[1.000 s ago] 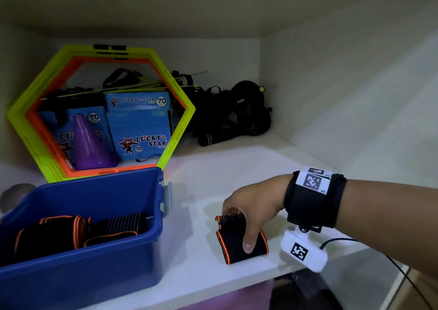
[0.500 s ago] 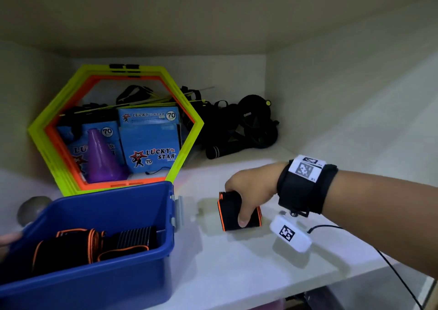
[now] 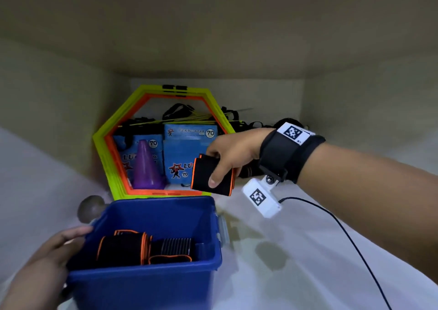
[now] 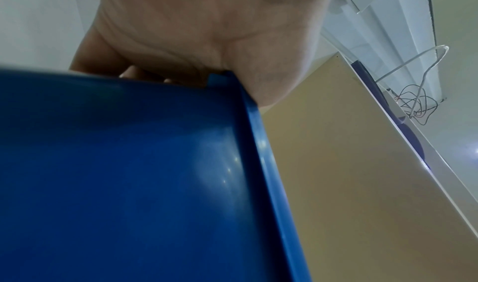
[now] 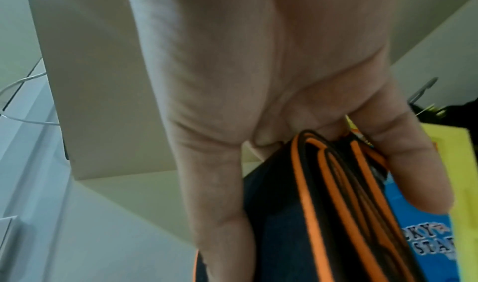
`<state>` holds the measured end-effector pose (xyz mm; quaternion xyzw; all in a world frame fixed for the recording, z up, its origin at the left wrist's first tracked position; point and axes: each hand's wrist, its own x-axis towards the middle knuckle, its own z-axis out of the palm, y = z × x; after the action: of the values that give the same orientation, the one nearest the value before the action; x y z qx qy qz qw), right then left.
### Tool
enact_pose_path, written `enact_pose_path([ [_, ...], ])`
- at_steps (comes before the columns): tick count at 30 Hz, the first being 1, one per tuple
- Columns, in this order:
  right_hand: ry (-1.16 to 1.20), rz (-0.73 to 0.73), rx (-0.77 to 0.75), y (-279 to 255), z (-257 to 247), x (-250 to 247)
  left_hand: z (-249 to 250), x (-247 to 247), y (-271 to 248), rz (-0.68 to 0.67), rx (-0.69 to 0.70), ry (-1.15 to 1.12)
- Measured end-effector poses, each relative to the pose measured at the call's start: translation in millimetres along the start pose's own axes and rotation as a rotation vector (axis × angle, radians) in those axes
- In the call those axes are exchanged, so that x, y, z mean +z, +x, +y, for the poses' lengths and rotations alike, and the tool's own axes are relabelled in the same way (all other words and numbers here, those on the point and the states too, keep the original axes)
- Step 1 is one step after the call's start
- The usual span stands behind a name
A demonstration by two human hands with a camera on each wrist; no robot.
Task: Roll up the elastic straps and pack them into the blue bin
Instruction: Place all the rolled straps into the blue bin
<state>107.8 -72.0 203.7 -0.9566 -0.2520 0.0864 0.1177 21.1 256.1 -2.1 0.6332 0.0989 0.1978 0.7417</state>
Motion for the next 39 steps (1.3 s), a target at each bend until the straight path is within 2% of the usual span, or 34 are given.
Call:
enact_pose_path([
  [2, 0.017, -0.053, -0.020, 11, -18, 5, 17, 6, -17, -0.054, -0.046, 0.057],
  [7, -0.042, -0.311, 0.001, 43, -60, 34, 19, 9, -23, 0.012, -0.024, 0.075],
  [13, -0.380, -0.338, -0.046, 71, -99, 62, 22, 9, -22, 0.055, -0.036, 0.073],
  [16, -0.517, -0.424, -0.010, 79, -108, 74, 24, 9, -24, 0.054, -0.003, 0.090],
  [20, -0.538, -0.539, 0.054, 86, -112, 87, 26, 9, -27, 0.034, -0.002, 0.097],
  [26, -0.488, -0.548, 0.038, 98, -110, 96, 26, 7, -29, 0.010, -0.014, 0.065],
  [35, -0.367, -0.565, 0.095, 105, -101, 104, 23, 5, -25, 0.003, -0.015, 0.079],
  [39, -0.293, -0.526, 0.126, 103, -101, 100, 22, 5, -24, -0.019, -0.001, 0.099],
])
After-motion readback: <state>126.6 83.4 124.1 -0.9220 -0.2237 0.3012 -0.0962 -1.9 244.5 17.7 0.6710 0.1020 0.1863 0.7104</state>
